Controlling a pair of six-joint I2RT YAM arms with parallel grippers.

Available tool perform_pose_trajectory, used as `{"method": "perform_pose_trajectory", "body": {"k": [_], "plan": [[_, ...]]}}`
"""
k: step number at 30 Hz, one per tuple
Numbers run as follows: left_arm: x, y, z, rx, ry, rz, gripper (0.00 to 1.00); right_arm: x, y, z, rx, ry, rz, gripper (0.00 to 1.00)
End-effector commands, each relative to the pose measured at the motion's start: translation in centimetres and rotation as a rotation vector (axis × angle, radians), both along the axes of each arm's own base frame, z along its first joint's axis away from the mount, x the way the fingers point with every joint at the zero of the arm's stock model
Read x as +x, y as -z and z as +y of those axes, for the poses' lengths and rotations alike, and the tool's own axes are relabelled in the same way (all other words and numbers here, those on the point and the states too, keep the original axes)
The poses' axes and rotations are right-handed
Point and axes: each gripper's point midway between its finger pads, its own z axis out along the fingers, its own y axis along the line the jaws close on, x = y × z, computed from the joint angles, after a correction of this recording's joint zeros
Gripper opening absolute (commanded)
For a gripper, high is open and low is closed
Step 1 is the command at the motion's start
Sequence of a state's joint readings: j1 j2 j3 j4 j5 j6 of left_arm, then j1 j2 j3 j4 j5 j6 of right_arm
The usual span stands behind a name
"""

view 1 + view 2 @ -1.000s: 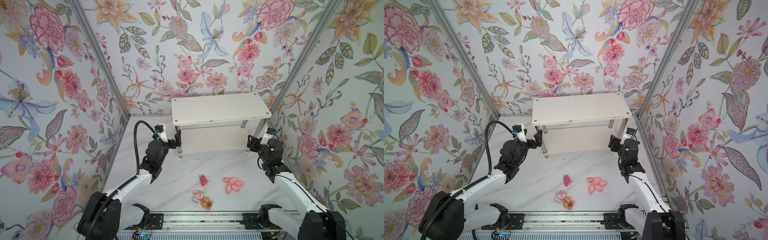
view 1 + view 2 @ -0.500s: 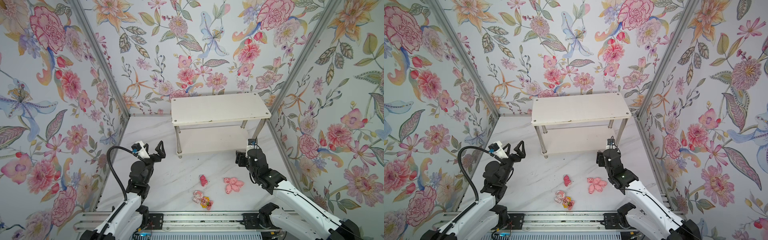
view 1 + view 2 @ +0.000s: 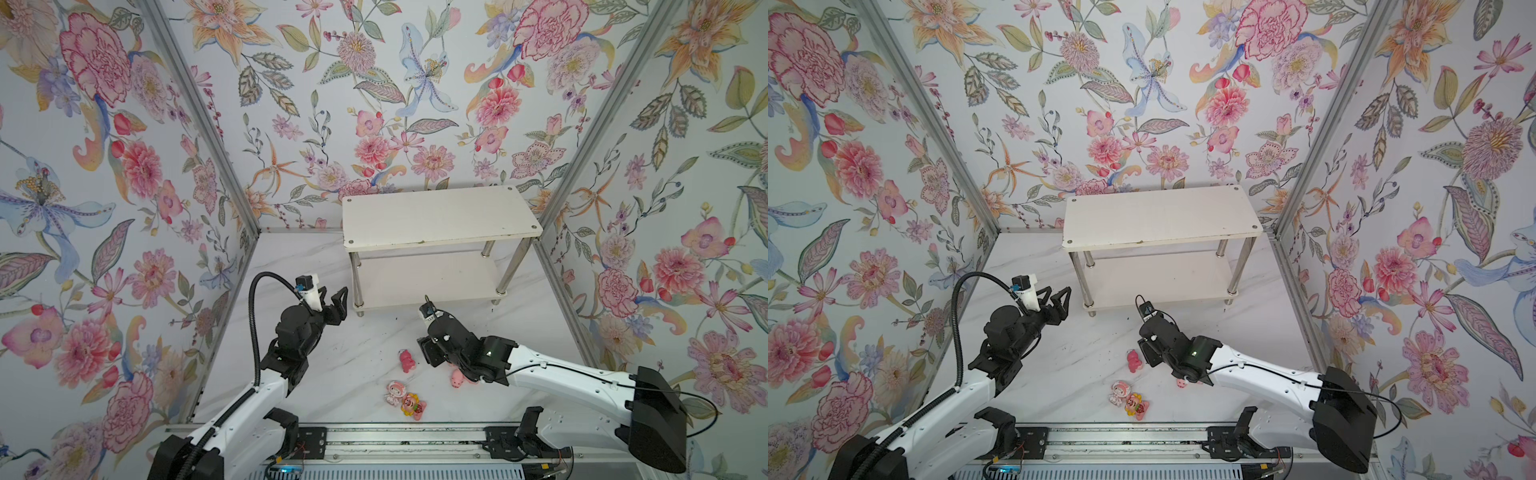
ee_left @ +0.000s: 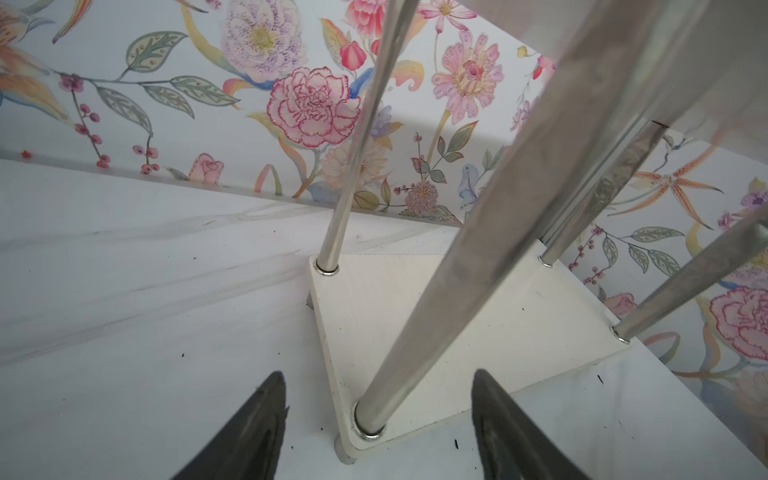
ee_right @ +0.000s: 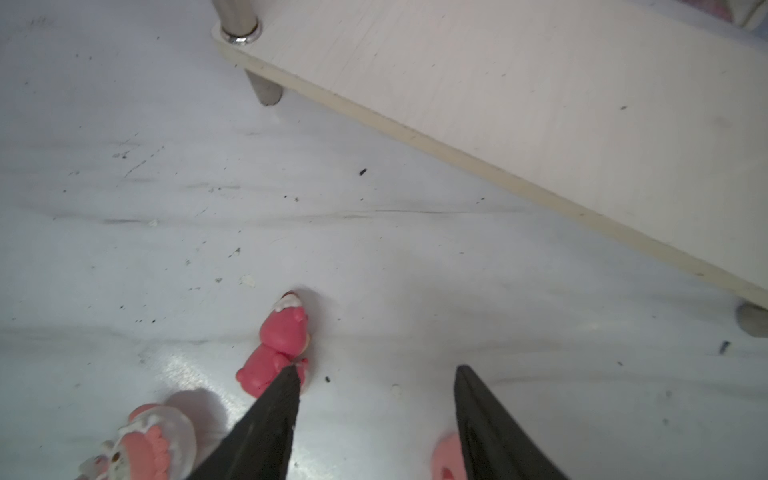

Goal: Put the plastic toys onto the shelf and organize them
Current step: 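Close the right gripper around the pink bear toy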

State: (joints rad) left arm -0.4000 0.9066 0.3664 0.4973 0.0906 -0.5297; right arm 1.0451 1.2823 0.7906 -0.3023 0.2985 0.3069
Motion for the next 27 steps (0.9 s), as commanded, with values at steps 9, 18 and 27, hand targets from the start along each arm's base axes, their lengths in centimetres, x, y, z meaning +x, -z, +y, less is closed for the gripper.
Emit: {"method": "perform_pose_trajectory", "body": {"k": [9, 18, 27], "plan": [[-3.7, 3.6, -2.6, 0.023, 0.077, 0.059, 0.85, -3.4, 5.1, 4.3, 0.026, -0.046, 0.271, 0.65], [-3.5, 5.2, -4.0, 0.059, 0.084, 0.085, 0.94, -2.9, 7.1, 4.9, 0.007, -0.024, 0.303, 0.5], [-2.2, 6.4, -6.0, 0.074, 0.136, 0.106, 0.99, -0.7, 7.9, 5.2, 0.069, 0.014, 0.34, 0.42]]}}
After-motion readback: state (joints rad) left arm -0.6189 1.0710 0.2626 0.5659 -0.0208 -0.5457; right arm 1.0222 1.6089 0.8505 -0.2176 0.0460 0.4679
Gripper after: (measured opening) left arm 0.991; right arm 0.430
